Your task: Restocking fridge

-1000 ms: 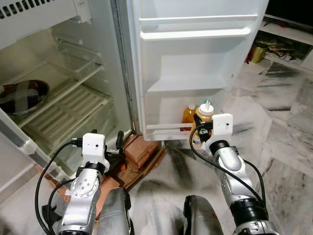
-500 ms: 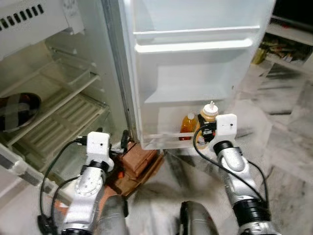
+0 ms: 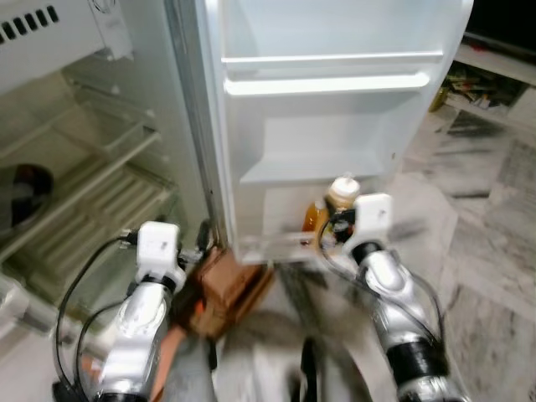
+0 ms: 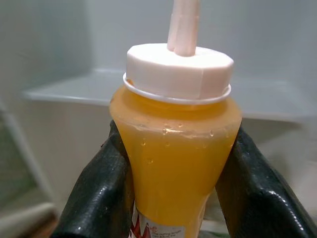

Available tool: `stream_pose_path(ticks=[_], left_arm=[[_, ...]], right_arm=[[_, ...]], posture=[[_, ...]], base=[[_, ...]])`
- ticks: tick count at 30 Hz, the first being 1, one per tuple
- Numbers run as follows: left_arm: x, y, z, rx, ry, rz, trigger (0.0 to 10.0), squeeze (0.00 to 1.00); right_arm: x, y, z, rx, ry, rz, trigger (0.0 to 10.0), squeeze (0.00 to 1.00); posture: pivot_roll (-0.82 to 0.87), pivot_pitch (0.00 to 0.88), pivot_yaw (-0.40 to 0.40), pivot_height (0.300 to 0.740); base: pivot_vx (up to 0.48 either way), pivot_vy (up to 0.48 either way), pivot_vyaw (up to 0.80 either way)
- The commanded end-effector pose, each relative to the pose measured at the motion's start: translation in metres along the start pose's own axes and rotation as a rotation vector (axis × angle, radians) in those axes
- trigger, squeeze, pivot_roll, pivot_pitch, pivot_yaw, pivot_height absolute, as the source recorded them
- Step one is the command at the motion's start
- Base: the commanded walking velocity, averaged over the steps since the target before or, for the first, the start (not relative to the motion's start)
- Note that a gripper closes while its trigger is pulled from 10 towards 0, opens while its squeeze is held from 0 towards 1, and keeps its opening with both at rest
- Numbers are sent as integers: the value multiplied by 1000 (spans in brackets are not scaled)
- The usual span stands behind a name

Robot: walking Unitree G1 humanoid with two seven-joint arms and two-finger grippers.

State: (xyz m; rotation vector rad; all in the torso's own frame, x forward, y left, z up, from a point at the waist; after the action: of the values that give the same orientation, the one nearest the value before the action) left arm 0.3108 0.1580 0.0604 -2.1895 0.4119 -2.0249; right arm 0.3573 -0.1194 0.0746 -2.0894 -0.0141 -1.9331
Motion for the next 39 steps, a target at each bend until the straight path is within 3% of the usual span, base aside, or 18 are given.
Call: stream_pose_path(ticks=[1,21,26,39], left_arm=[[4,8,1,-16,8,-10,10000,0],[2,8,1,-14,0,-10,10000,0],[2,8,1,-15,1,-8,10000,0],[1,6,-6,-6,-10,-15,10000,0]], right_arm=[[10,12,-1,-23,23,-12,10000,0],[5,-1,-2,50,5,-14,10000,0],[5,-1,-2,47,4,-14,10000,0],[3,1,-3,37,0,-4,10000,0]], posture=[[-14,19,2,636],[-7,19,-4,636],[-6,18,-2,636],[8,62,-13,626]], base=[[251,0,0],[66,0,114],[0,0,561],[0,0,0]])
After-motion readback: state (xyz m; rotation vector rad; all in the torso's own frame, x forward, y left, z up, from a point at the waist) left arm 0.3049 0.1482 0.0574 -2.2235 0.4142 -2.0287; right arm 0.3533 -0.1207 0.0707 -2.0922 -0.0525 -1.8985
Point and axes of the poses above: a point about 5 cm out from each wrist's last joint towards the gripper, its own z axis pointing out of the wrist towards the gripper, its own x axis along the axis of the wrist's last joint, y = z × x, the point moved 6 cm from there along z, pointing out of the wrist towards the gripper, and after that the axes turned 13 degrees about z, right-handed, at the moved point
